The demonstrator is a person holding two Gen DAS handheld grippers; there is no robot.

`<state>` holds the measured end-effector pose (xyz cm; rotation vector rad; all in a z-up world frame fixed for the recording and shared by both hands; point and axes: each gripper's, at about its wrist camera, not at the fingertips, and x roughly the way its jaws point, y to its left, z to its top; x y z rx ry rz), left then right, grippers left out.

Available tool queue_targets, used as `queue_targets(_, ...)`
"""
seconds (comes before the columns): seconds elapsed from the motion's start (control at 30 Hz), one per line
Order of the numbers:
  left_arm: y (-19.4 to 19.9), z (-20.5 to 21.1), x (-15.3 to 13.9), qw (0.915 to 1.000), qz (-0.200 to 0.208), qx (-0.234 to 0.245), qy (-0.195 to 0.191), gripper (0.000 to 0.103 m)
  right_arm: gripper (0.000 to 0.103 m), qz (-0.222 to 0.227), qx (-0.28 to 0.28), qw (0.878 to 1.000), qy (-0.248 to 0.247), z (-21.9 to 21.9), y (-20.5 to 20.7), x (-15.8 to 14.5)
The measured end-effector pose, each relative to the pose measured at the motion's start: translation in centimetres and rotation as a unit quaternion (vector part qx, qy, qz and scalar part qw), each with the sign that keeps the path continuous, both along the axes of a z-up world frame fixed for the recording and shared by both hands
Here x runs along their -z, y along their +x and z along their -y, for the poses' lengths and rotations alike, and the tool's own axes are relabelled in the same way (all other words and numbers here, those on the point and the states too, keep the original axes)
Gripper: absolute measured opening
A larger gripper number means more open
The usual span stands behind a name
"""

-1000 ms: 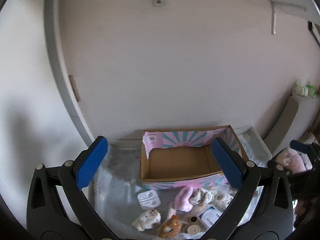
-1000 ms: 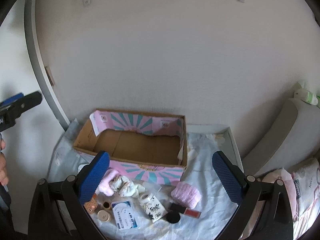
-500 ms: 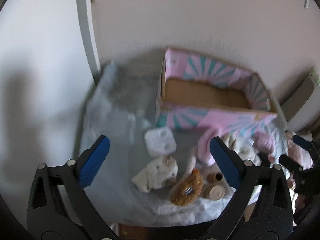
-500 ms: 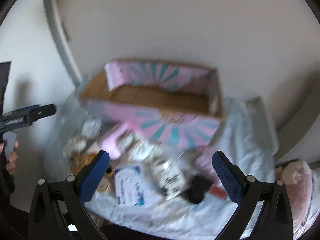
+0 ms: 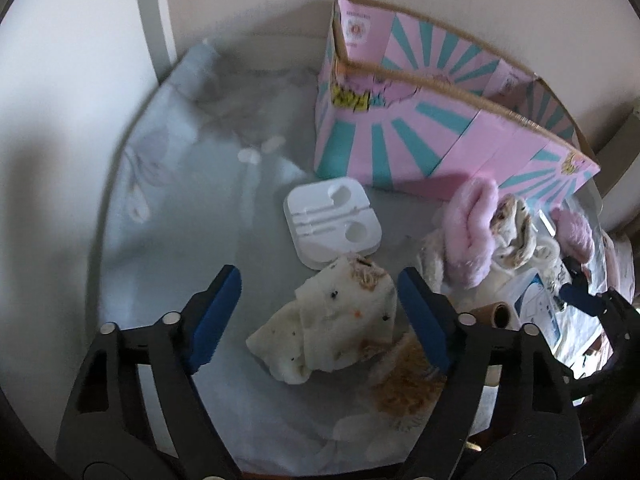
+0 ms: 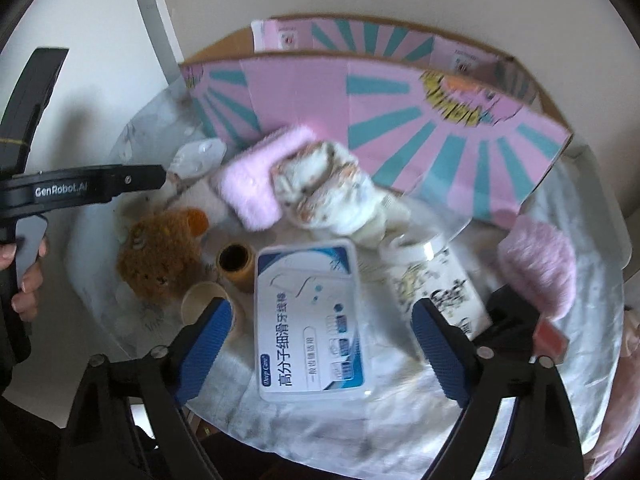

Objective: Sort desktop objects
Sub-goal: 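Grasp the white cloth bundle with left tool while right tool grasps the floss-pick box, then carry both items over the box and open both tools to drop them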

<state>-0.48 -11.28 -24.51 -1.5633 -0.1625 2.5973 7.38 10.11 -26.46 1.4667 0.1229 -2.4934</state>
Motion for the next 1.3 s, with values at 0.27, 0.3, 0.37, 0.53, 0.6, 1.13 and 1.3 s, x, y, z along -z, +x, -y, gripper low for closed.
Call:
queue_targets(0.27,-0.2,0.0,2.0,0.9985,0.030,0.022,0.039,0.039,0.055,0.022,-0.017,0.999,0.021,0.8,-0.6,1.7)
queue_targets(0.3,-0.2,0.0,1.9,0.9985,0.030,0.023,0.039,0.038,0.055,0.022,-0.015,0.999,0.022,0.8,-0.6,1.6)
queue_targets(0.37,-0.1,0.1,1.5,0.9984,0.029,0.023,0.042,0.036,0.055,0.021,-0.013,0.999,0.021,0.7,-0.7,1.3)
queue_targets(0.53,0.3,0.6,-0.8,0.9983,0.021,0.013,0.053,0.036,0.055,0.009,-0.013,1.000,0.019,0.4,-0.6,-0.5)
queue_targets(0.6,0.6,0.5,-2.4,0.9985,0.011,0.011,0.052,0.036,0.055,-0.010,-0.014,1.000,0.016,0.3,-0.9,-1.9)
queue_targets(1.13,-4.3,-1.5,-15.9,0.9915,-0.121,0.037,0.032,0.036,0.055,-0.097,-0.015,0.995,-0.003,-1.1,-6.1,-14.5)
queue_targets(1.3,-7.1,-2.6,-18.4,0.9884,-0.137,0.051,0.041,0.036,0.055,-0.104,-0.005,0.994,-0.015,-2.9,-8.5,-16.8)
